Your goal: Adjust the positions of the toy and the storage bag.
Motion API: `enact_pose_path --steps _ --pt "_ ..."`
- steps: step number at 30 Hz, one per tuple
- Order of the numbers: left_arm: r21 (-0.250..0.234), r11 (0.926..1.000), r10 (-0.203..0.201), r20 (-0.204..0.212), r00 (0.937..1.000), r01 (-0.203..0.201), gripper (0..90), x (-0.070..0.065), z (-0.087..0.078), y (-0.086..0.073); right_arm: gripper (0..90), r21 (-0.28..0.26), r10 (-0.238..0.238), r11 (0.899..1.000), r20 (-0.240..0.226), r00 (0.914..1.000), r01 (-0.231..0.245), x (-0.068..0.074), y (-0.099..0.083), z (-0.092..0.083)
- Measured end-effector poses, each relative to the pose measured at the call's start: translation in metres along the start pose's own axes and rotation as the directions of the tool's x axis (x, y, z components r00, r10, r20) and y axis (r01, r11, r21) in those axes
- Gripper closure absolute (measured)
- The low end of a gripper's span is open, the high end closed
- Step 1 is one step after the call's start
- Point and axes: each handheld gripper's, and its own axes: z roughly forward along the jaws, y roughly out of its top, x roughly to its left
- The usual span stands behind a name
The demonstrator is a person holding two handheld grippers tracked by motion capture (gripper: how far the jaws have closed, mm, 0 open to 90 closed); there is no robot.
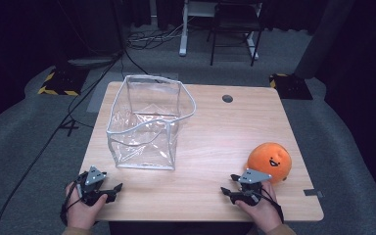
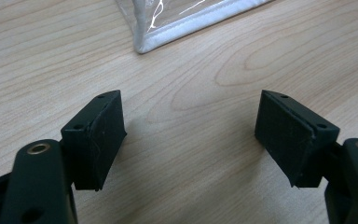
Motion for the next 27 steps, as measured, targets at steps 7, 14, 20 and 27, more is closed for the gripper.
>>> enact_pose_path --steps 7,14,20,27 --pt "-0.003 1.0000 -0.007 -0.018 0.9998 0.007 24.2 -0.001 0.000 0.000 40.2 -0.003 0.004 1.000 0.005 1.0000 -0.004 -0.001 -0.001 -0.002" --pt "-0.007 1.0000 -0.004 -0.034 0.9994 0.004 24.7 0.000 0.001 0.004 45.8 -0.009 0.002 1.000 0.006 1.0000 -0.002 -0.001 -0.002 -0.003" --pt "-0.073 0.9951 -0.070 -0.031 0.9971 0.067 26.1 0.006 0.000 0.010 47.0 -0.010 0.004 1.000 0.007 1.0000 -0.004 -0.001 -0.002 -0.003" --pt "-0.113 0.9904 -0.083 -0.020 0.9964 0.080 45.2 0.018 0.002 0.021 49.6 -0.012 0.012 1.000 0.015 0.9998 -0.012 -0.001 -0.002 -0.003"
